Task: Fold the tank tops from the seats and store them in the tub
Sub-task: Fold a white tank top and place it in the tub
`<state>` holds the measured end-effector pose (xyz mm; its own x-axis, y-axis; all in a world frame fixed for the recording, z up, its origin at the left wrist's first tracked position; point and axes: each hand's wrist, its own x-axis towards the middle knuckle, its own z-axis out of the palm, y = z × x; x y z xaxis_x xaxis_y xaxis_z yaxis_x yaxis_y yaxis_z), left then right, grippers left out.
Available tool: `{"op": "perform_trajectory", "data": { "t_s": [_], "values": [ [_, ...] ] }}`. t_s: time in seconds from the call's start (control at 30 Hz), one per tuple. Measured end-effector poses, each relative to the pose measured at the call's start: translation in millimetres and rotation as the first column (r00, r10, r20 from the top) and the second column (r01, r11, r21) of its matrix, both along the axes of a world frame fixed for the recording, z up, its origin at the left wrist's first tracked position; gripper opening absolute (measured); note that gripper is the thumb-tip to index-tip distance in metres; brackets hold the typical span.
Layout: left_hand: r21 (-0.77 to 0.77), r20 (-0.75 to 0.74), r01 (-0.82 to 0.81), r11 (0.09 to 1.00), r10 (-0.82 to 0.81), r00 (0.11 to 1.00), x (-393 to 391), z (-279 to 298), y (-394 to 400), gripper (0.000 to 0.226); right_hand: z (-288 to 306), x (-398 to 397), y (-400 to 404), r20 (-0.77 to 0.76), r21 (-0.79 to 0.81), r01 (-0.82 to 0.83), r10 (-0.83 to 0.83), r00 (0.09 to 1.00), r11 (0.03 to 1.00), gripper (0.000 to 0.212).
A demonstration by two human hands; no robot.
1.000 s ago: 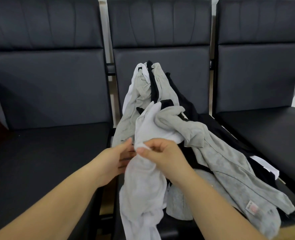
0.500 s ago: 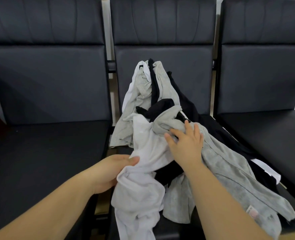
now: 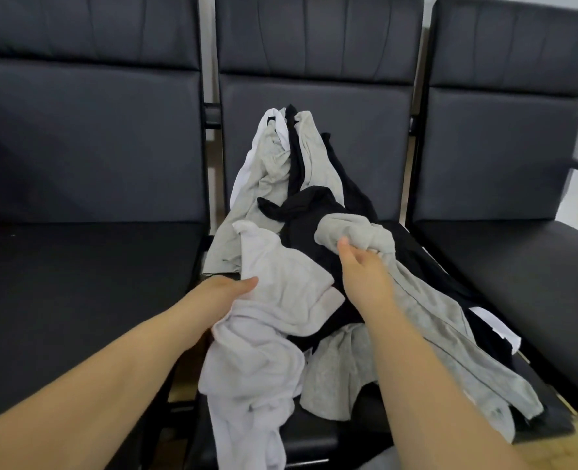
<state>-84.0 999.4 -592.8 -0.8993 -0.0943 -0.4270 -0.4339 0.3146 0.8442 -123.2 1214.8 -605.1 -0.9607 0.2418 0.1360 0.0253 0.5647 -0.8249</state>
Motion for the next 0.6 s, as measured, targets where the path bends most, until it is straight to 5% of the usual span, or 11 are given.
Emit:
{"op": "perform_trajectory", "data": {
  "t_s": [0.13, 0.37, 0.5, 0.6],
  "values": [
    [-0.153, -0.135, 0.102, 0.983, -0.123, 0.983, -9.6, 2.0, 13.9, 0.062, -0.6, 9.4, -9.9, -0.203, 0.176, 0.122, -0.085, 0.975, 0.977, 0.035],
    [-0.268, 0.041, 0.340, 0.901, -0.342, 0.939, -10.7, -16.1, 23.1, 0.073, -8.2, 13.4, -21.6, 0.250, 0.282, -0.085, 0.012, 0.968, 0.956, 0.063],
    [-0.316, 0.091, 0.420, 0.851, -0.414, 0.906, -0.9, -22.3, 11.3, 0.056, -12.9, 7.8, -23.4, 0.305, 0.226, -0.135, 0.062, 0.950, 0.965, 0.027],
    [-0.300, 0.092, 0.454, 0.839, -0.448, 0.889, 10.0, -20.2, -0.7, 0.042, -8.0, 16.4, -30.0, 0.211, -0.012, -0.193, 0.191, 0.959, 0.981, 0.047]
  ]
}}
